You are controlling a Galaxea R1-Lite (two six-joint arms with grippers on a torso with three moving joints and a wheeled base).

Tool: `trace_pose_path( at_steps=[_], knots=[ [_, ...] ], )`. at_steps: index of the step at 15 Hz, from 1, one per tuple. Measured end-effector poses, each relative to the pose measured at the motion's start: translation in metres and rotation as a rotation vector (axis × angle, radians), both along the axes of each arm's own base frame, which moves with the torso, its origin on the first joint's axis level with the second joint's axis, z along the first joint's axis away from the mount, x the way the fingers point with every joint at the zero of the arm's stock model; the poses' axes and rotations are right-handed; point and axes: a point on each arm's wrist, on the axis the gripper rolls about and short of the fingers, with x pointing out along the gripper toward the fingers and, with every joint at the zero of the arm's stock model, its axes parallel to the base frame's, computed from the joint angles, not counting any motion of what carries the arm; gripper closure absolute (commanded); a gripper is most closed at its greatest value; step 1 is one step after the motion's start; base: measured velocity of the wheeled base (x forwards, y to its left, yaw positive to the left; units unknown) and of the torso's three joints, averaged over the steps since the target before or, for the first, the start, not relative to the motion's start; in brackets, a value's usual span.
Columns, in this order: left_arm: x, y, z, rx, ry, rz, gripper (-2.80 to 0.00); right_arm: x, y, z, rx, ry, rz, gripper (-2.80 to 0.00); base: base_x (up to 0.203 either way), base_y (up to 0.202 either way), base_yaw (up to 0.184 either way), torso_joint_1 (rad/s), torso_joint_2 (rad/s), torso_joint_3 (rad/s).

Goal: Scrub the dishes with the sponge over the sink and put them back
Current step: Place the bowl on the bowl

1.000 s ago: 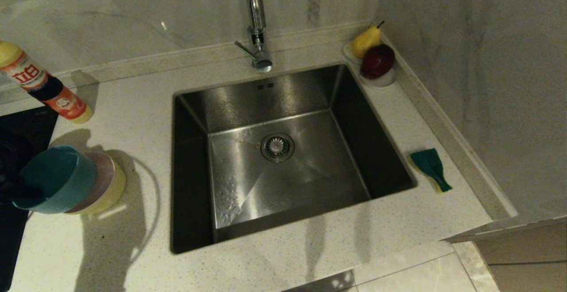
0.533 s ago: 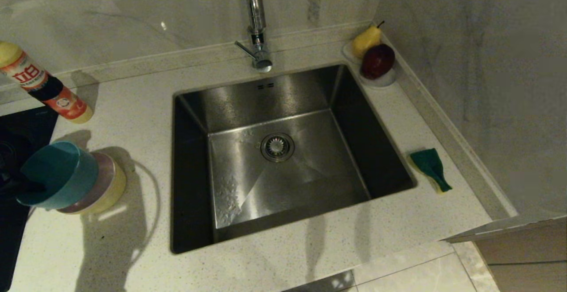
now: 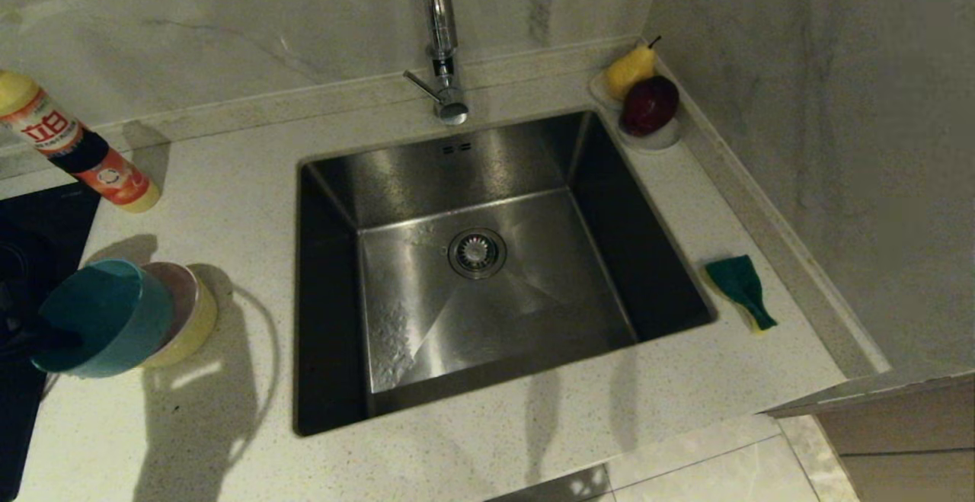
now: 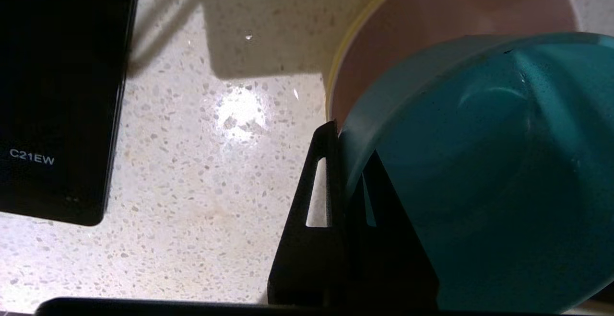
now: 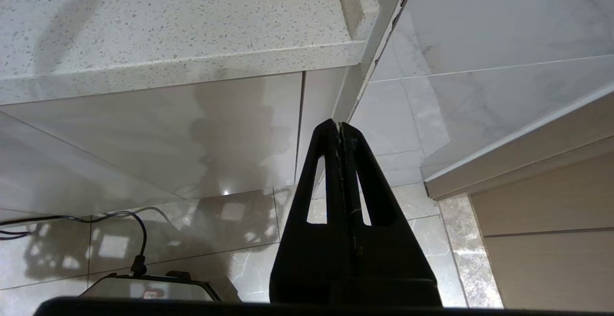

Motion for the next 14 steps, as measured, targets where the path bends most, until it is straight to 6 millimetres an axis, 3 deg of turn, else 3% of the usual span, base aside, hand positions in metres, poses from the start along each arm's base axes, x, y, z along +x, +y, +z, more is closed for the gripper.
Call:
trace_pose_path(
  at_steps=[7, 11, 12, 14],
  knots=[
    [-0.003, -0.003, 0.004, 0.008, -0.015, 0.001, -2.8, 0.0, 0.0, 0.0, 0.0, 0.0, 0.0, 0.0, 0.0, 0.0, 0.0, 0.0, 0.0, 0.0],
    [-0.007, -0.005, 0.028, 0.037, -0.09, 0.02, -2.8, 0.0, 0.0, 0.0, 0.0, 0.0, 0.0, 0.0, 0.0, 0.0, 0.0, 0.0, 0.0, 0.0],
    [-0.01, -0.007, 0.037, 0.052, -0.112, 0.021, 0.0, 0.0, 0.0, 0.0, 0.0, 0.0, 0.001, 0.0, 0.0, 0.0, 0.0, 0.0, 0.0, 0.0],
    [-0.018, -0.013, 0.05, 0.067, -0.136, 0.02, 0.0, 0.0, 0.0, 0.0, 0.0, 0.0, 0.0, 0.0, 0.0, 0.0, 0.0, 0.0, 0.0, 0.0]
  ],
)
